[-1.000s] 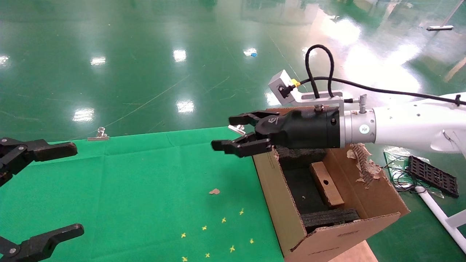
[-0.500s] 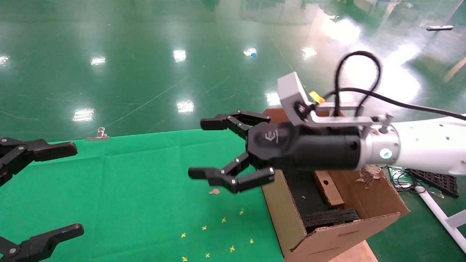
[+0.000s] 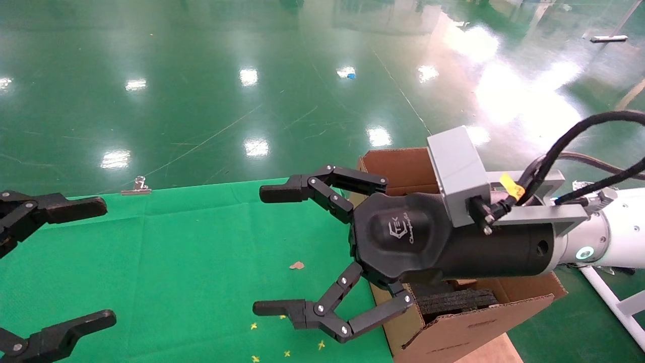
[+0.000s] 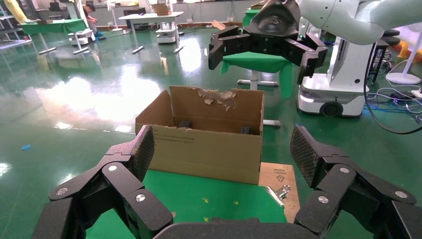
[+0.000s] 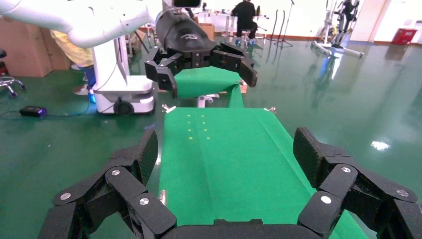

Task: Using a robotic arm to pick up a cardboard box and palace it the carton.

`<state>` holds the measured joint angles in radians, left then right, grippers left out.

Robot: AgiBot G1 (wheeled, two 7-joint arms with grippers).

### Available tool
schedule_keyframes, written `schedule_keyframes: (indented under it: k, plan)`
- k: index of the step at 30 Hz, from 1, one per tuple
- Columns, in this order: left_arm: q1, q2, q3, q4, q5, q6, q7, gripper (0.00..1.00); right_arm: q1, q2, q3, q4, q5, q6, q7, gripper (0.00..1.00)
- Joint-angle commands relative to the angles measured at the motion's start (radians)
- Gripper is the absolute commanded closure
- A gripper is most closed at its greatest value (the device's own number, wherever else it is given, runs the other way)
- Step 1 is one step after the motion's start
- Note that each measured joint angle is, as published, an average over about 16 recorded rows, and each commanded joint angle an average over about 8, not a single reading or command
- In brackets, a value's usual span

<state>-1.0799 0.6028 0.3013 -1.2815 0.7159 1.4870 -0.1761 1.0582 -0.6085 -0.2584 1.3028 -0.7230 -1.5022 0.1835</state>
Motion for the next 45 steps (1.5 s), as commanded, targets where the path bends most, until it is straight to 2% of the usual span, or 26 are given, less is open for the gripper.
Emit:
schedule_keyframes:
  k: [1,45]
  plan:
    - [0.0,0.0,0.0,0.0,0.0,0.0,0.0,0.0,-0.01,0.002,0.013,0.012,0.005,-0.004,-0.003,0.0]
    - [0.0,0.0,0.0,0.0,0.0,0.0,0.0,0.0,0.018,-0.003,-0.024,-0.021,-0.008,0.007,0.005,0.0]
